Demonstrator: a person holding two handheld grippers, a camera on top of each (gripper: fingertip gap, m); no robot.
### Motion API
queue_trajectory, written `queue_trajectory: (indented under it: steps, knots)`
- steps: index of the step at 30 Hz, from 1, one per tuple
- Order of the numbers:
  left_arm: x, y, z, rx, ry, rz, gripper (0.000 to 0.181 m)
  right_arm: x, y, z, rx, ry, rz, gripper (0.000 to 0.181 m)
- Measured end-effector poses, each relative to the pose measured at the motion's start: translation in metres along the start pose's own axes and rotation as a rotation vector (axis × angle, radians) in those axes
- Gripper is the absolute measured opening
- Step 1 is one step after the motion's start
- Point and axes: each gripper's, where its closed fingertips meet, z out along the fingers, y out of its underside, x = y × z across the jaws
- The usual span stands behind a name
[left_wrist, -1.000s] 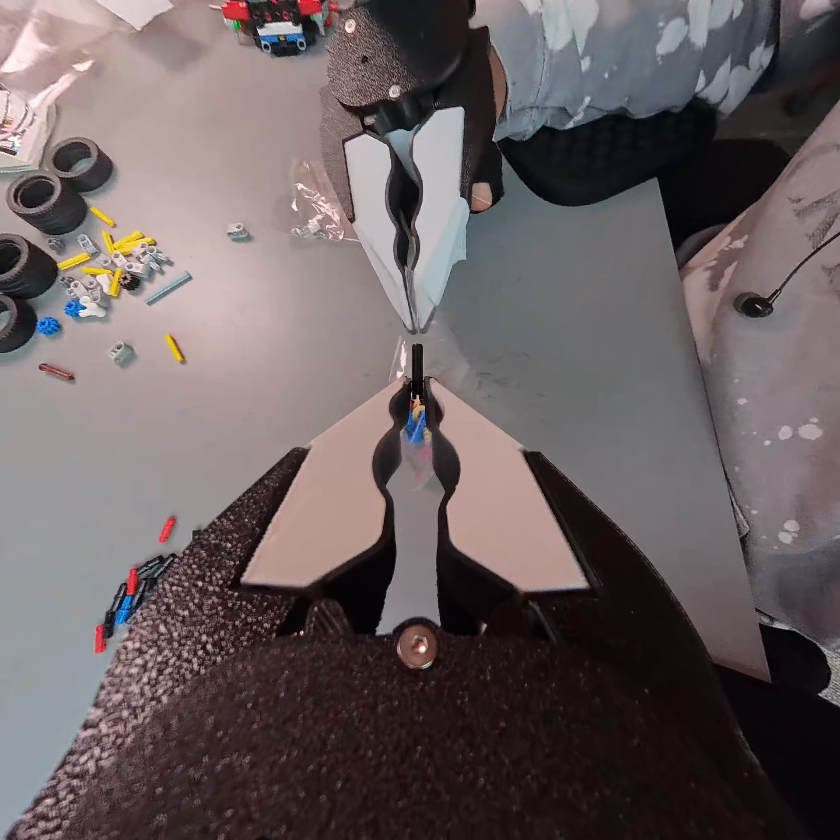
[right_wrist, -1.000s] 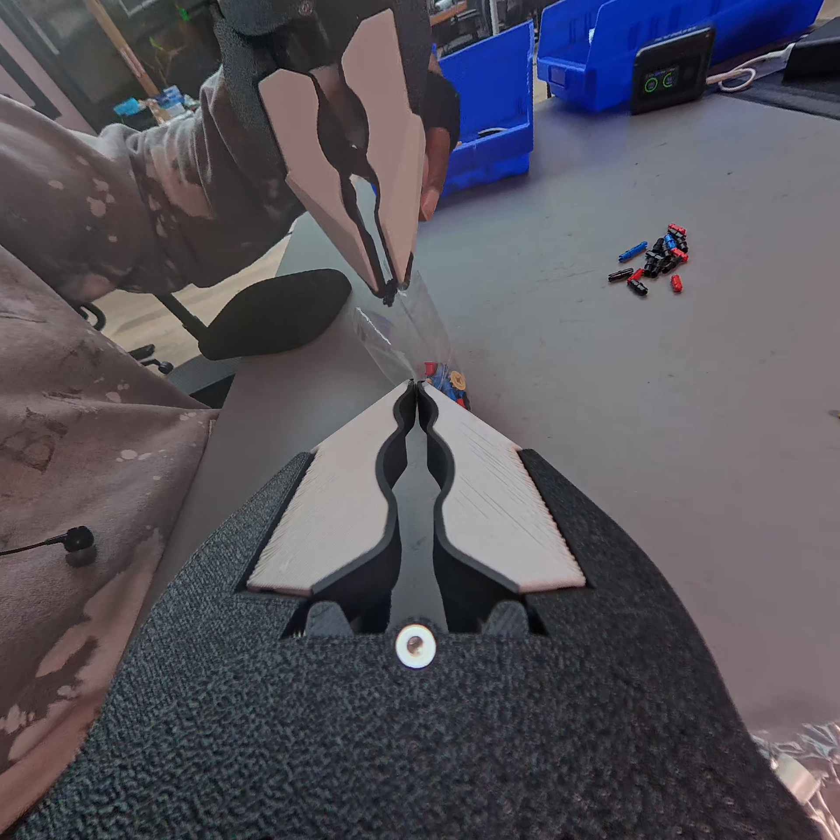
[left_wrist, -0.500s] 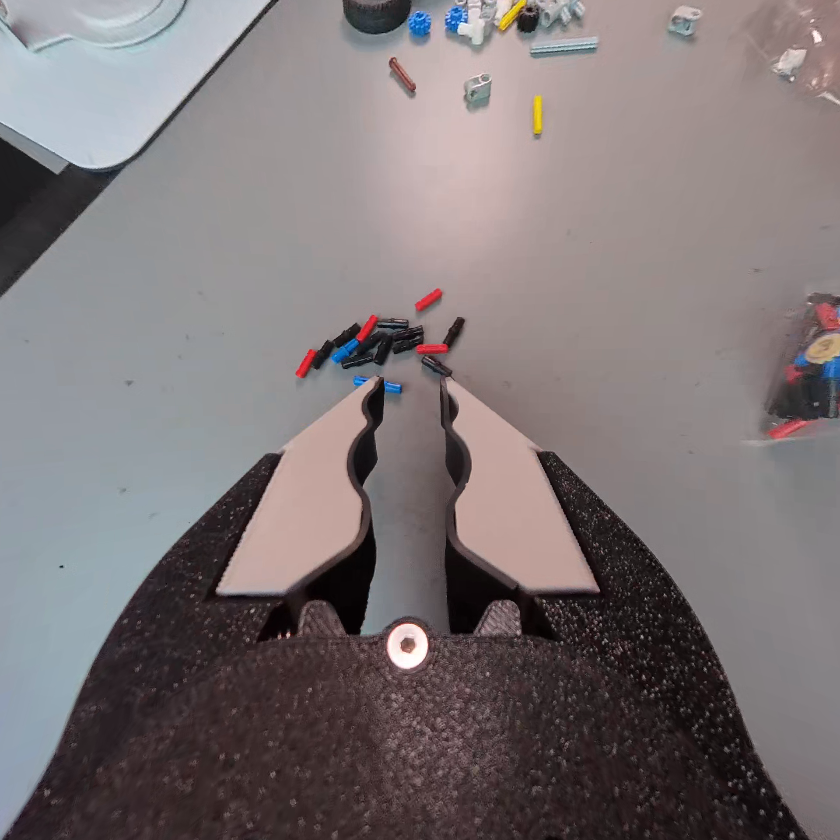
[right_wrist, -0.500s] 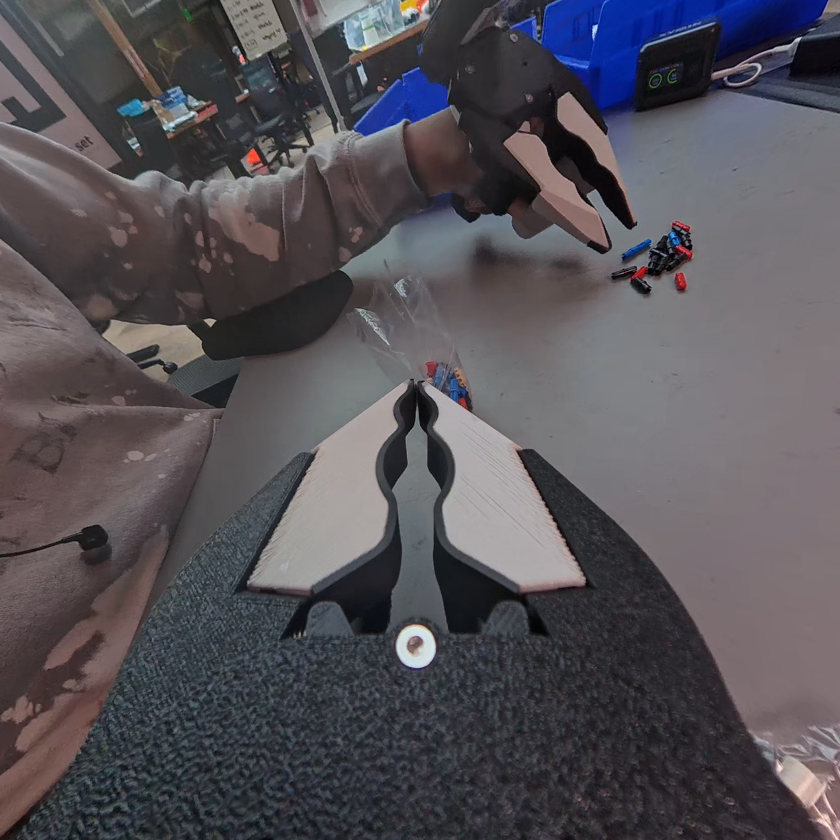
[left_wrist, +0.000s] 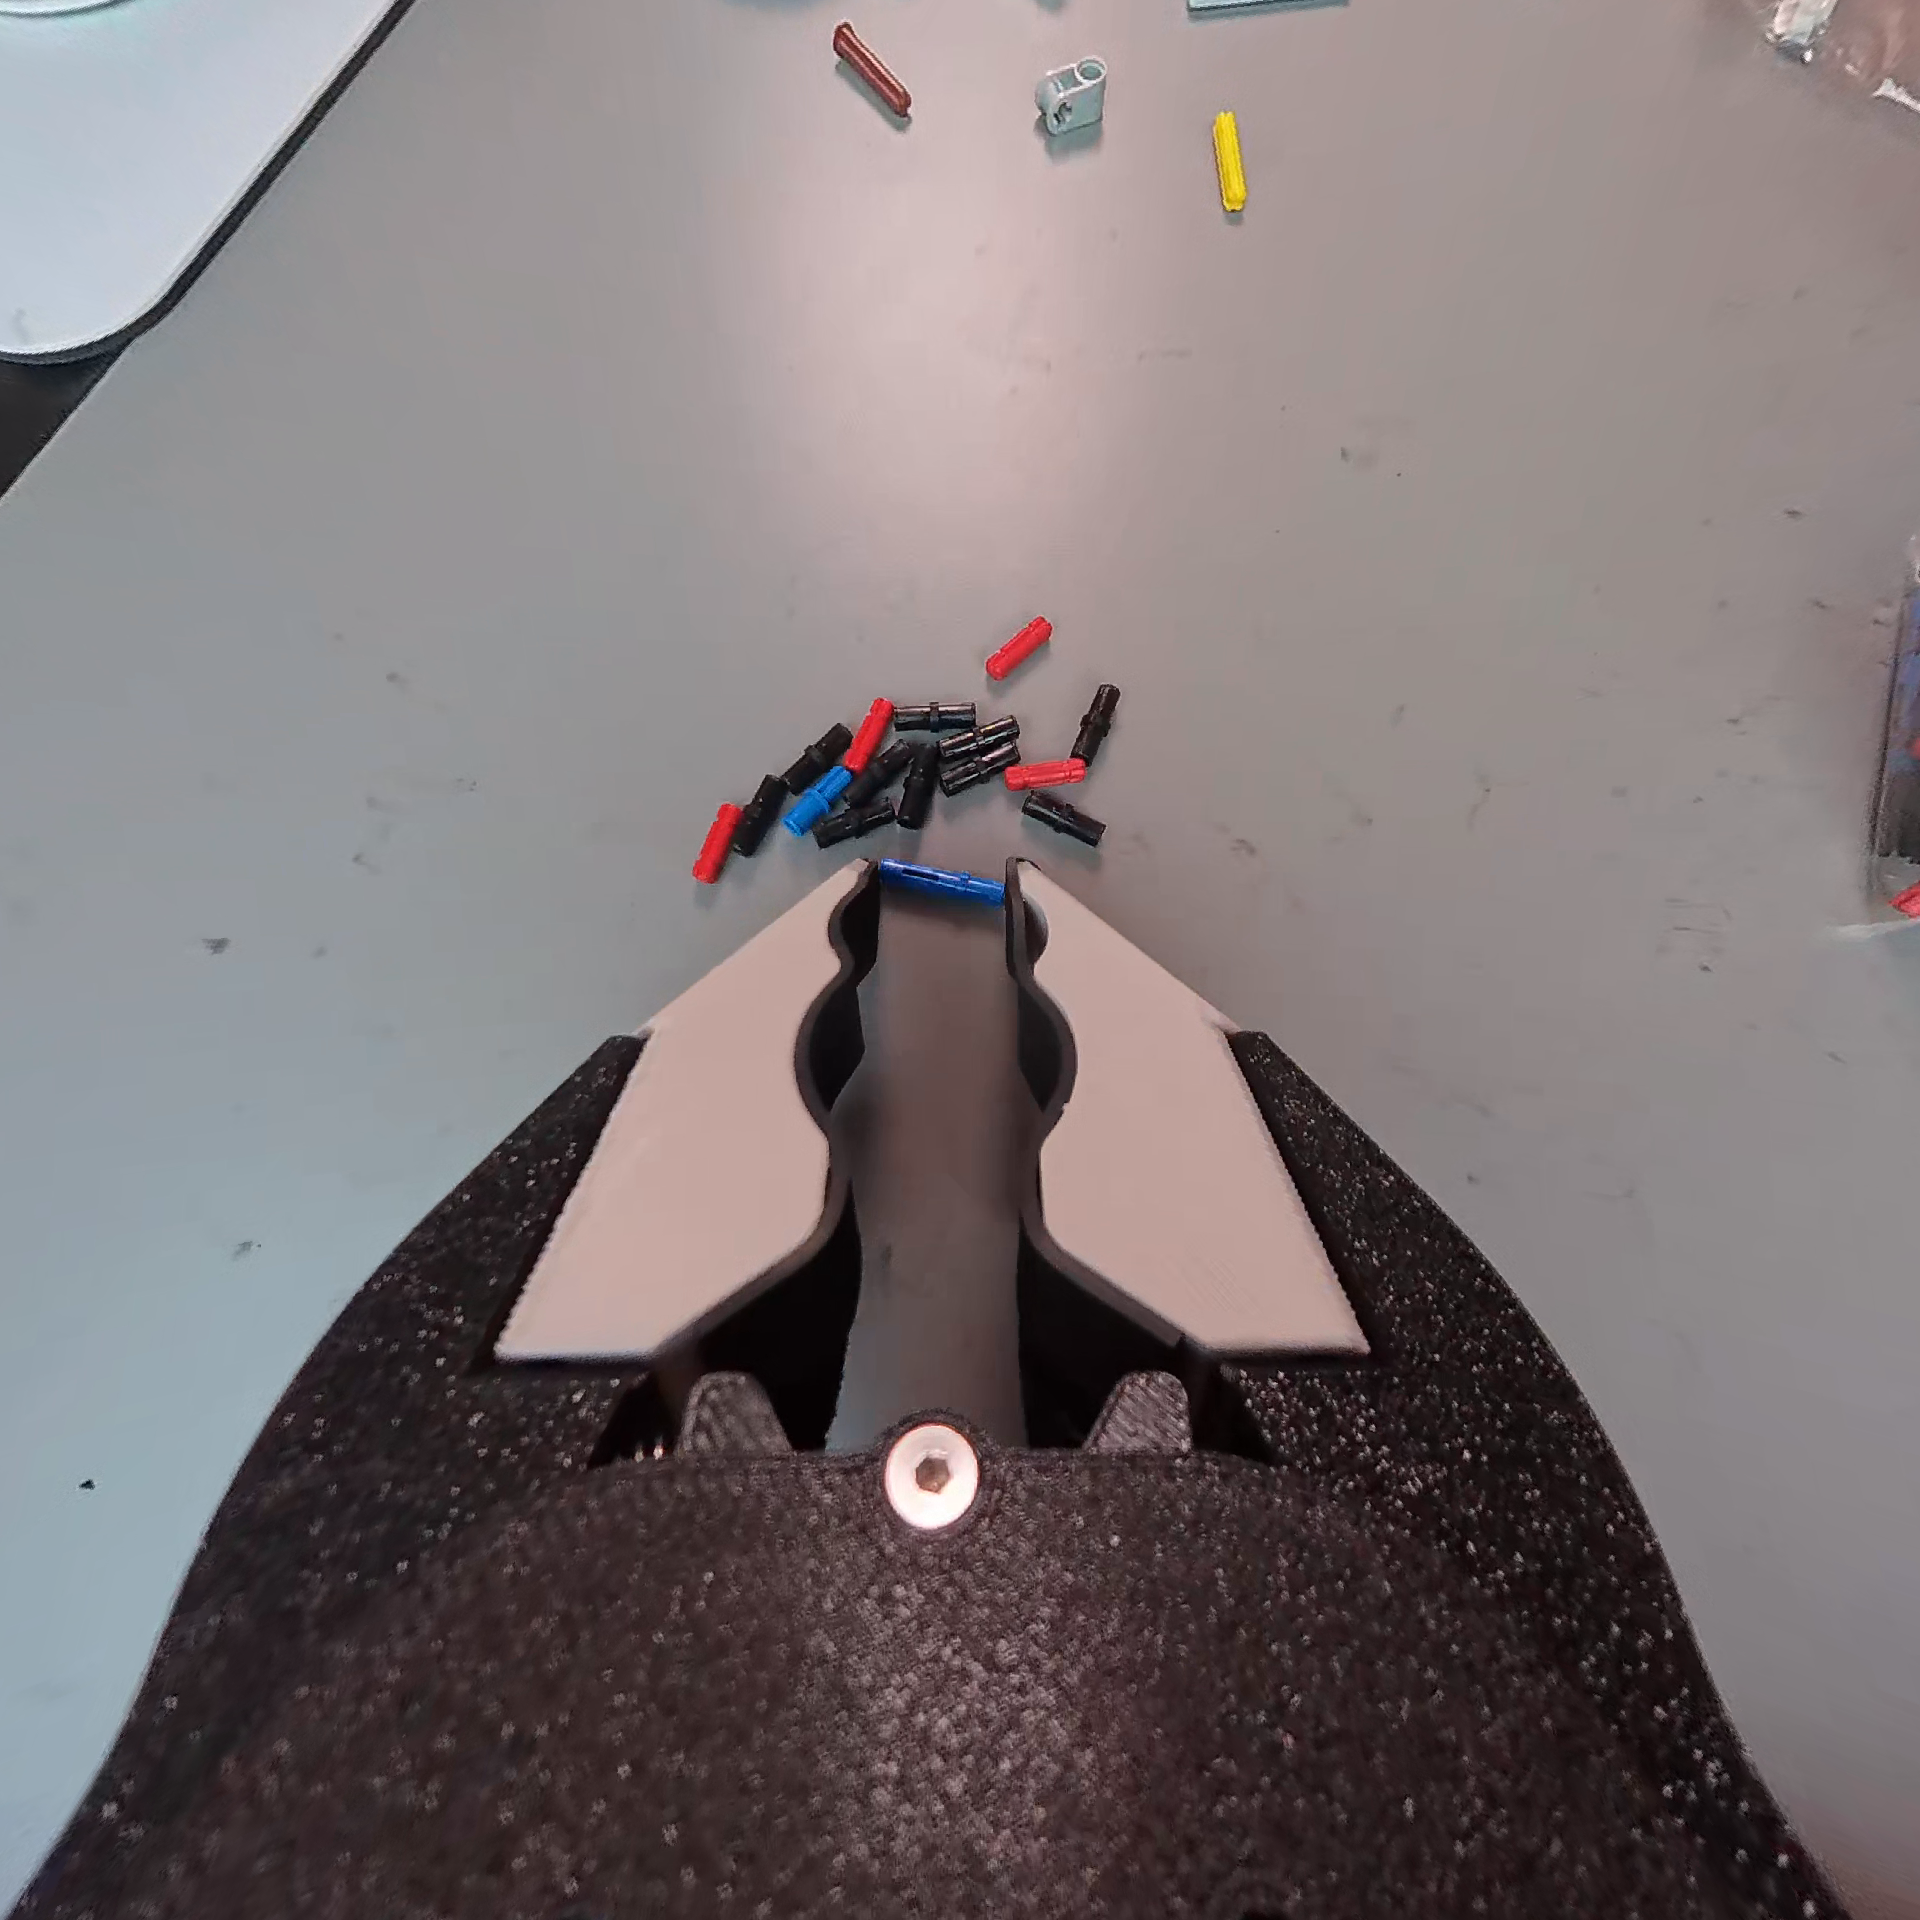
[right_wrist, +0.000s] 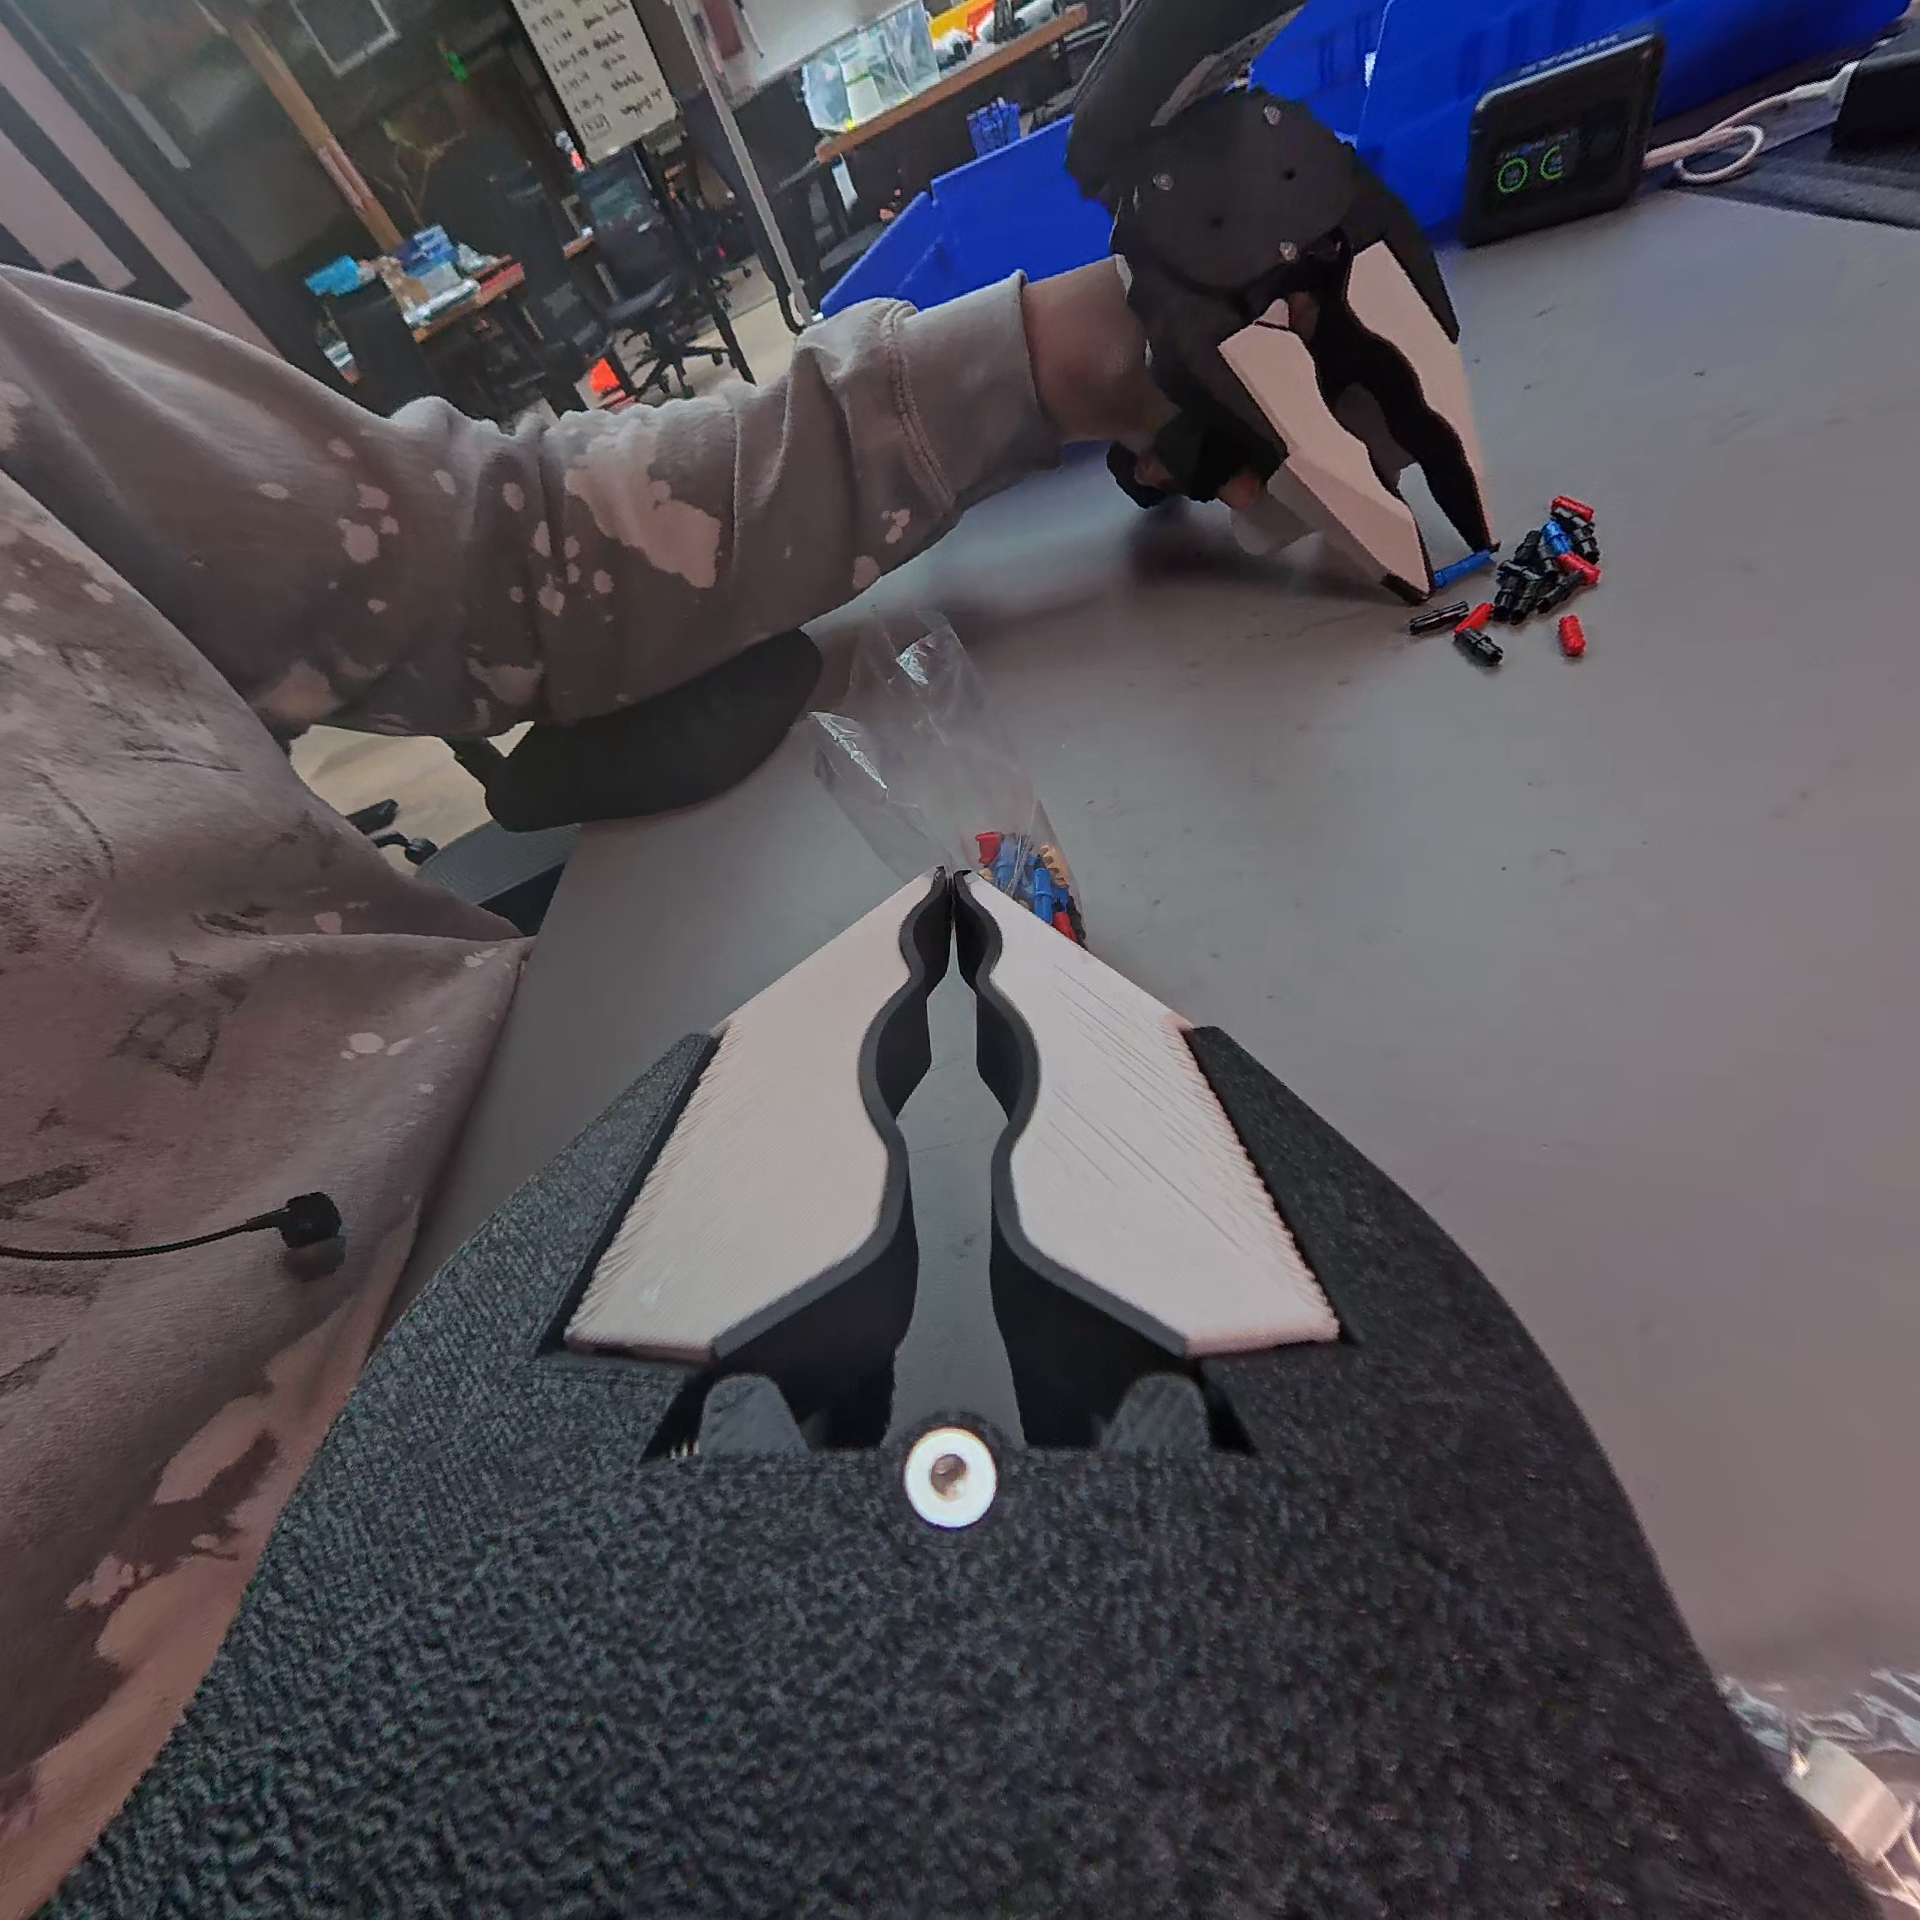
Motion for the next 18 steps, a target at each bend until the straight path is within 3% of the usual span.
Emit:
queue_trajectory:
  steps: [1,5,9,13,18]
  knots:
    - [0.002,-0.002,-0.001,0.013,0.009,0.002,0.024,0.0,0.0,0.0,0.0,0.001,-0.001,0.0]
    - [0.039,-0.04,-0.025,0.187,0.144,0.007,0.024,0.002,0.0,0.0,0.001,0.013,0.002,0.0]
    - [0.133,-0.098,-0.068,0.375,0.395,0.18,0.024,0.004,-0.001,0.0,0.009,0.021,0.018,0.0]
    - [0.189,-0.101,-0.066,0.312,0.461,0.351,0.024,0.003,-0.002,0.002,0.01,0.017,0.019,0.0]
    - [0.184,-0.098,-0.061,0.308,0.445,0.333,0.03,0.002,-0.001,0.002,0.009,0.017,0.016,0.0]
